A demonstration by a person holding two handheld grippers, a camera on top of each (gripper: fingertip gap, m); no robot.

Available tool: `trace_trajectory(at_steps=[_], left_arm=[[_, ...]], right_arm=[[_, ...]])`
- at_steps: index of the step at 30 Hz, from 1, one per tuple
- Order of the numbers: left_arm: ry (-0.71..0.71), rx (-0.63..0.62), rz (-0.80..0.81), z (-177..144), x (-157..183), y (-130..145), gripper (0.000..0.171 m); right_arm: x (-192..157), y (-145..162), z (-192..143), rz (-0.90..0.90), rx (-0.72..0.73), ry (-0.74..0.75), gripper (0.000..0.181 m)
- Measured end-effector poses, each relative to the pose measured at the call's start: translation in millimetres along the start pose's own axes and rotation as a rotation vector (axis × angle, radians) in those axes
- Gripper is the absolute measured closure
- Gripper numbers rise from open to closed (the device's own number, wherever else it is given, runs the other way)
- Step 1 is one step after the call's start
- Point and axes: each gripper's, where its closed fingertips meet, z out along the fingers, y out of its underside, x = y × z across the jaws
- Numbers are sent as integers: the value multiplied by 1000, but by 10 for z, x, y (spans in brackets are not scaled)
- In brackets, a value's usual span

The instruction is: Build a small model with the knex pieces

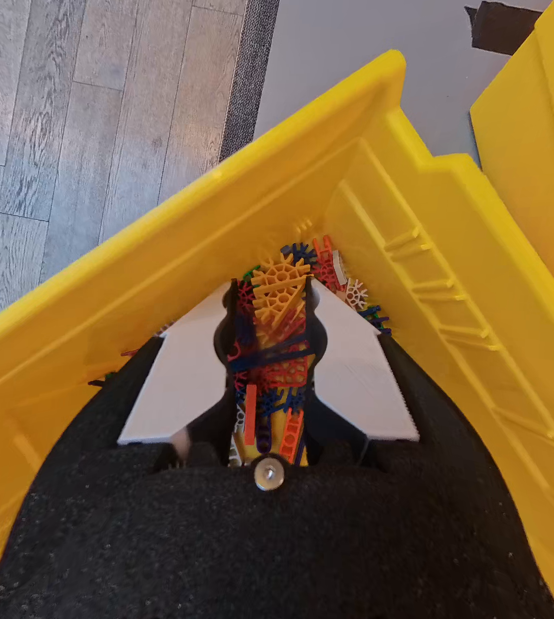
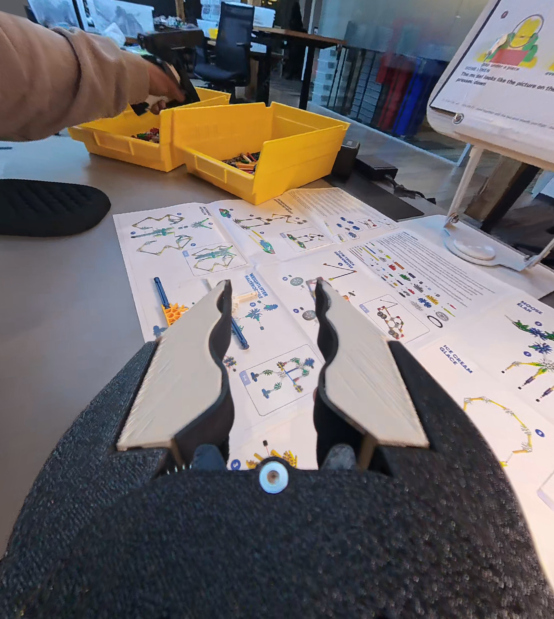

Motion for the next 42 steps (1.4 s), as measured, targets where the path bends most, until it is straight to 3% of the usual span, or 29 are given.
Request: trace_trajectory(at_steps=[9, 11, 15, 18, 21, 25, 29, 33, 37, 42], left_arm=[[22, 28, 37, 36, 57, 19, 150], [-3, 87, 67, -55, 46, -42, 167], [-45, 154, 148, -254, 63, -63, 168], [-15, 304, 160, -620, 228, -212, 168], [155, 515, 207, -1253, 815, -384, 168], [661, 632, 293, -2030, 2247, -121, 168], [1172, 532, 305, -2436, 3632, 585, 168], [1471, 298, 330, -2433, 4676, 1327, 167], [1560, 88, 410, -2267, 5292, 1915, 167], [1602, -39, 387, -2198, 5423, 2203, 168]], right_arm=[[73, 43, -28, 3, -6, 35, 132], [77, 41, -36, 0, -3, 39, 132], [69, 29, -48, -5, 6, 38, 133], [62, 10, -56, -19, 12, 47, 133], [66, -20, -56, -34, 24, 66, 133], [13, -26, 42, -78, 14, 70, 133], [-184, -23, 218, -161, -16, 31, 133], [-435, -10, 380, -224, -36, -30, 136], [-681, 68, 560, -273, -91, -83, 139], [-779, 134, 743, -344, -125, -54, 150]])
